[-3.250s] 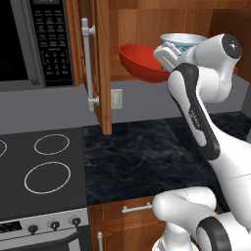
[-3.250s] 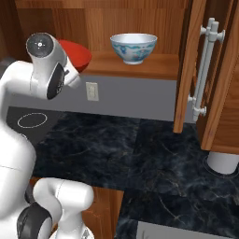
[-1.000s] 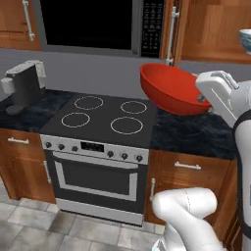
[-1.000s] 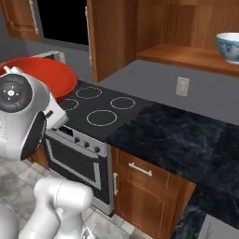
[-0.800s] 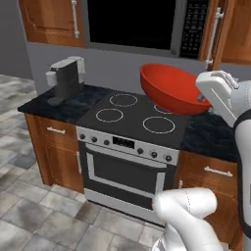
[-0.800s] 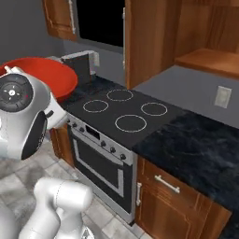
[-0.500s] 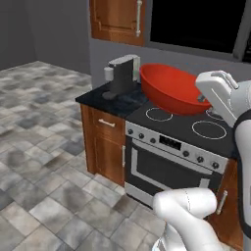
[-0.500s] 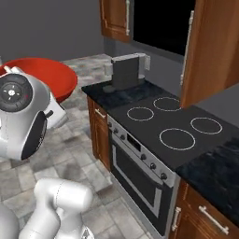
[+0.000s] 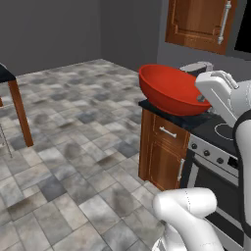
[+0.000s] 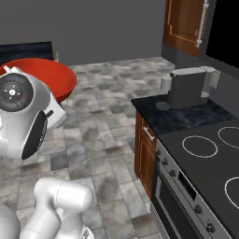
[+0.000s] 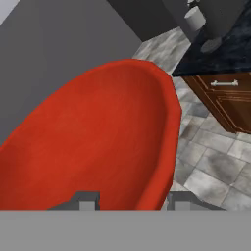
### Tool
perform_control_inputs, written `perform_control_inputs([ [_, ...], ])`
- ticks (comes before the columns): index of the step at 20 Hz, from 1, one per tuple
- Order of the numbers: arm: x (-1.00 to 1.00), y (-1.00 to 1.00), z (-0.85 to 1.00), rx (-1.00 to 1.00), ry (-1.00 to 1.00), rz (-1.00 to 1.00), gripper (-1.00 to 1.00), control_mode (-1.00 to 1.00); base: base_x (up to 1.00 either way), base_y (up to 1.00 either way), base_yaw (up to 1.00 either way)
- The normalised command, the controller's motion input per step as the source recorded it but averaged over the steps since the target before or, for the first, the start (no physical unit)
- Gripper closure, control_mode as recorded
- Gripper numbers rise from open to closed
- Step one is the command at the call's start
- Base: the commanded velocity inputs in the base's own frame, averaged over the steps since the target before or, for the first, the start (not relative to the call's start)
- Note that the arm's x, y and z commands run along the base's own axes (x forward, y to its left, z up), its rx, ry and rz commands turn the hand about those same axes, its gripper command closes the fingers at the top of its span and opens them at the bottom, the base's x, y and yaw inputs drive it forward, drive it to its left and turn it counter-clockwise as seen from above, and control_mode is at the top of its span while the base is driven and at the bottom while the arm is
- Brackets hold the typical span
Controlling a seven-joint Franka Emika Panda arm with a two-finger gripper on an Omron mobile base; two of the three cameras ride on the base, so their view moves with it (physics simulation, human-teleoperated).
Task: Pick up the bowls from the cabinet and place each bowl in front of a stool on the dining counter.
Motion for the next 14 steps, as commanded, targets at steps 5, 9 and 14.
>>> perform_control_inputs([
  [5, 0.0, 0.0, 0.0, 0.0, 0.0, 0.0, 1.0, 1.0, 0.92, 0.33, 0.3],
  [9, 0.0, 0.0, 0.0, 0.0, 0.0, 0.0, 1.0, 1.0, 0.92, 0.59, 0.23],
  [14, 0.0, 0.0, 0.0, 0.0, 0.0, 0.0, 1.0, 1.0, 0.71, 0.86, 0.18],
])
